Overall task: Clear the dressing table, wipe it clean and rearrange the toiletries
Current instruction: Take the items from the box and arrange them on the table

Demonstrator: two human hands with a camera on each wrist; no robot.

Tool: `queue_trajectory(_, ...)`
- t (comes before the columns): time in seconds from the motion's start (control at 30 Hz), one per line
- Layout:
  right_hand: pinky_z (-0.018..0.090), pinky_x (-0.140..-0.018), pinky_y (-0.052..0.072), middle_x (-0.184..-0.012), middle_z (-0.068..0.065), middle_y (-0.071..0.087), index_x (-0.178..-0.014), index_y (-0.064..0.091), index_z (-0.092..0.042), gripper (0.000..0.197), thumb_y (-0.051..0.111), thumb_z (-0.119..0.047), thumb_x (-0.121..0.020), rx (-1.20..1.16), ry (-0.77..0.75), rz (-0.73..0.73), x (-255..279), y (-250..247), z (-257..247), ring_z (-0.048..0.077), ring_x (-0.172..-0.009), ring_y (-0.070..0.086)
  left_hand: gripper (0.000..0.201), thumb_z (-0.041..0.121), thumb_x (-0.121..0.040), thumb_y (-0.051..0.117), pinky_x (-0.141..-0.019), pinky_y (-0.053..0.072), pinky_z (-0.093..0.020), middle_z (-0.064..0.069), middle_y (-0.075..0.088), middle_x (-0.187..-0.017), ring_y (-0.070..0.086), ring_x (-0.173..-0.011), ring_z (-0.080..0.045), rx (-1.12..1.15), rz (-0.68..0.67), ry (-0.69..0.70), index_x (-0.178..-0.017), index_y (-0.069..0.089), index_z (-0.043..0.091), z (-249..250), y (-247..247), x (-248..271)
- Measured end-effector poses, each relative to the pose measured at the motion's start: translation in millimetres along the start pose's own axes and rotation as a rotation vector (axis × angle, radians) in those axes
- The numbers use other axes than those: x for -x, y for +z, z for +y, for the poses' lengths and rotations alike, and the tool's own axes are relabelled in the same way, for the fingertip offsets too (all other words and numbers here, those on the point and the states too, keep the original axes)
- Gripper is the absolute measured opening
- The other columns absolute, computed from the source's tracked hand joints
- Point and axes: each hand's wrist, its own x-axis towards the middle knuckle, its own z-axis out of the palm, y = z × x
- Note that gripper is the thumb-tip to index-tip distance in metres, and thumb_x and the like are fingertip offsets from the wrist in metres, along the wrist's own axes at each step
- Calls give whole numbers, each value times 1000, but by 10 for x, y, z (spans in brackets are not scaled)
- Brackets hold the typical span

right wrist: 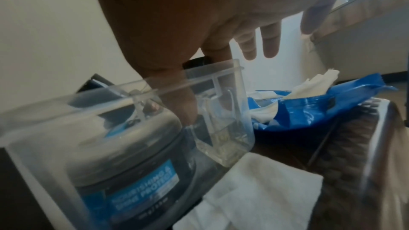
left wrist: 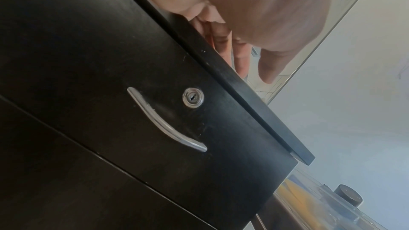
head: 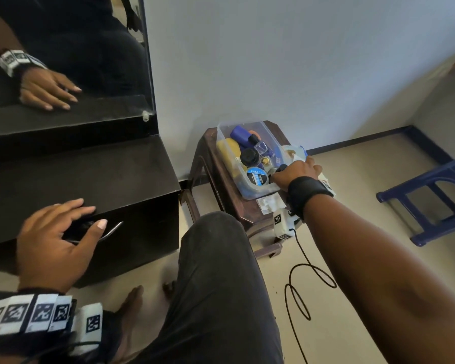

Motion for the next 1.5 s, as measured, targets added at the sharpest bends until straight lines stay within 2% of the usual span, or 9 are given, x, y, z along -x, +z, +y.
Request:
queue_trajectory(0.23, 42, -98, 35, -135, -5, 51, -90, 73, -21, 36, 74, -55, -77, -302, -51, 339, 383, -204, 8, 18, -124, 48, 53, 58, -87, 59, -113, 36, -48, -5, 70, -132, 56, -130, -34, -21, -7, 35, -117, 77, 17, 134, -115, 30)
queue_trajectory(0.4, 29, -78, 51, -93, 2, 70, -91, 72, -13, 33, 69, -42, -75, -801, -426, 579, 911, -340, -357, 17, -86, 65, 54, 60, -85, 59, -108, 38, -43, -2, 72, -129, 58, -126, -31, -11, 24, 25, -114, 79, 19, 193, -125, 21)
queue_trajectory(0.5, 33, -72, 56, -95, 9, 70, -108, 65, -7, 27, 66, -30, -94, -1309, -644, 81, 1294, -190, -908, 19, -81, 67, 50, 59, -84, 62, -105, 36, -34, 0, 74, -124, 61, -119, -27, -13, 62, 28, -111, 80, 21, 229, -130, 18)
queue_trajectory(0.6, 27, -43, 44, -82, 12, 63, -106, 64, -7, 41, 46, -43, -106, -1644, -486, -578, 1728, 90, -1571, 20, -55, 56, 42, 57, -83, 67, -104, 39, -30, 5, 74, -122, 62, -114, -19, 16, 54, 36, -107, 81, 25, 266, -144, 32)
queue_trajectory(0.7, 21, -36, 31, -70, 8, 57, -99, 65, -8, 47, 35, -42, -111, -1628, -393, -686, 2094, 427, -2044, 11, -45, 45, 40, 57, -85, 69, -108, 42, -31, 14, 71, -126, 61, -117, -11, 45, -20, 18, -112, 79, 30, 242, -221, 51)
queue_trajectory(0.93, 27, -67, 54, -104, 1, 68, -139, 50, -11, 46, 46, -36, -101, -1506, -744, -831, 2173, 879, -2084, 13, -87, 66, 43, 46, -103, 56, -94, 53, -18, 19, 72, -119, 67, -113, 1, 463, -181, -247, -144, 57, 32, 597, -626, -240)
queue_trajectory(1.13, 38, -111, 47, -136, -1, 64, -162, 27, -22, 63, 51, -34, -105, -1287, -969, -698, 1980, 882, -2042, 17, -129, 60, 54, 42, -102, 62, -90, 51, -11, 21, 70, -125, 67, -110, 4, 366, -309, -188, -153, 47, 35, 923, -724, -665)
queue_trajectory(1.33, 33, -96, 57, -117, -12, 73, -134, 68, -25, 36, 64, -33, -99, -1152, -823, -233, 1871, 876, -2000, 1, -108, 67, 30, 33, -99, 70, -82, 61, -28, 13, 79, -93, 75, -87, -10, 285, -283, -229, -128, 67, 36, 1028, -536, -1024)
queue_trajectory(1.5, 34, -95, 58, -114, -10, 74, -125, 74, -23, 32, 67, -33, -96, -1112, -712, -58, 1717, 839, -1999, 2, -105, 67, 38, 22, -92, 80, -85, 52, -7, 20, 76, -100, 70, -94, 12, 271, -260, -201, -127, 67, 28, 1084, -293, -1275)
